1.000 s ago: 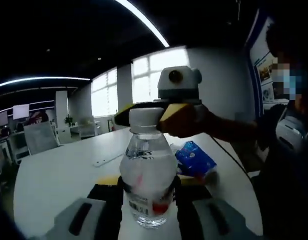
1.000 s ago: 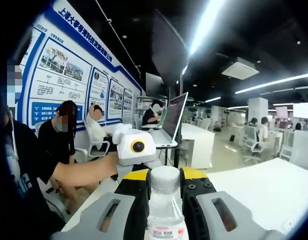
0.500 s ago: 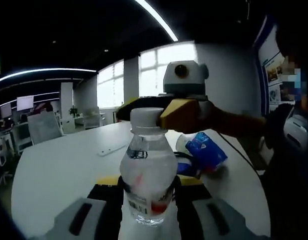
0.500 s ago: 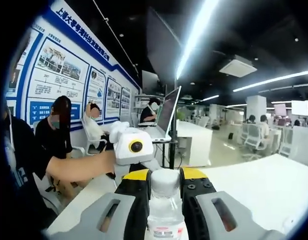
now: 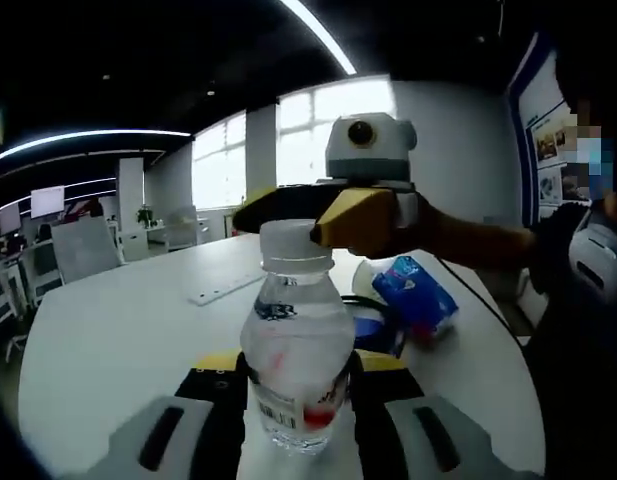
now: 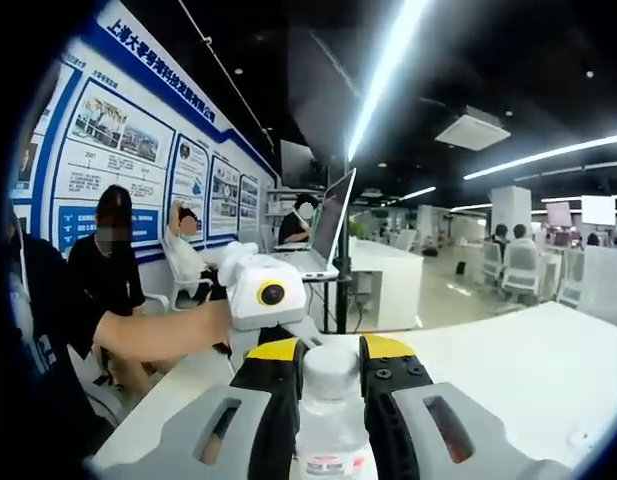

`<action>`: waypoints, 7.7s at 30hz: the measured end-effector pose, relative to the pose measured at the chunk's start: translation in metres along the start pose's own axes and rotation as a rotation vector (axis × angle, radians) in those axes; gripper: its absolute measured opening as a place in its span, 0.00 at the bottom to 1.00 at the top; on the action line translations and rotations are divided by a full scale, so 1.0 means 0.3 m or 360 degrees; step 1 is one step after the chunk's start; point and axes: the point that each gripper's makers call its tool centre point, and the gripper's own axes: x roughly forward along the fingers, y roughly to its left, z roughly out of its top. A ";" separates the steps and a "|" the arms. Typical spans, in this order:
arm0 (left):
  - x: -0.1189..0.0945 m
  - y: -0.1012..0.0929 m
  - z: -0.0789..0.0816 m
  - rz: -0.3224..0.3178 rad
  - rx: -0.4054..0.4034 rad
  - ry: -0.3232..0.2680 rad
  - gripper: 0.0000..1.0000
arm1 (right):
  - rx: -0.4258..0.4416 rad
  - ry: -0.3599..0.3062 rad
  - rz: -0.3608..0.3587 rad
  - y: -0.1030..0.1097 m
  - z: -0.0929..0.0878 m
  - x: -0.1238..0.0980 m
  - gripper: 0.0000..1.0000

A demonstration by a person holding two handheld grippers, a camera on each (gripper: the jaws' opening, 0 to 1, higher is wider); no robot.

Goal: Arrange the tabletop items into an orderly group along one side of the table until the central work area is clear of visible clutter.

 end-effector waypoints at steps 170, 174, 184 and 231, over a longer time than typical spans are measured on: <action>0.014 -0.582 0.040 0.0493 0.0011 0.0005 0.97 | -0.0147 0.0233 -0.0435 0.238 -0.130 -0.743 0.98; 0.020 -0.600 0.042 0.0501 -0.0016 -0.0008 0.97 | -0.0150 0.0244 -0.0441 0.245 -0.142 -0.760 0.98; 0.057 -0.625 0.045 0.0557 -0.0085 -0.0029 0.95 | -0.0165 0.0244 -0.0483 0.234 -0.162 -0.802 0.90; 0.305 -0.851 -0.104 0.0291 -0.0543 -0.0086 0.64 | -0.0070 0.0386 -0.0579 0.194 -0.317 -0.921 0.59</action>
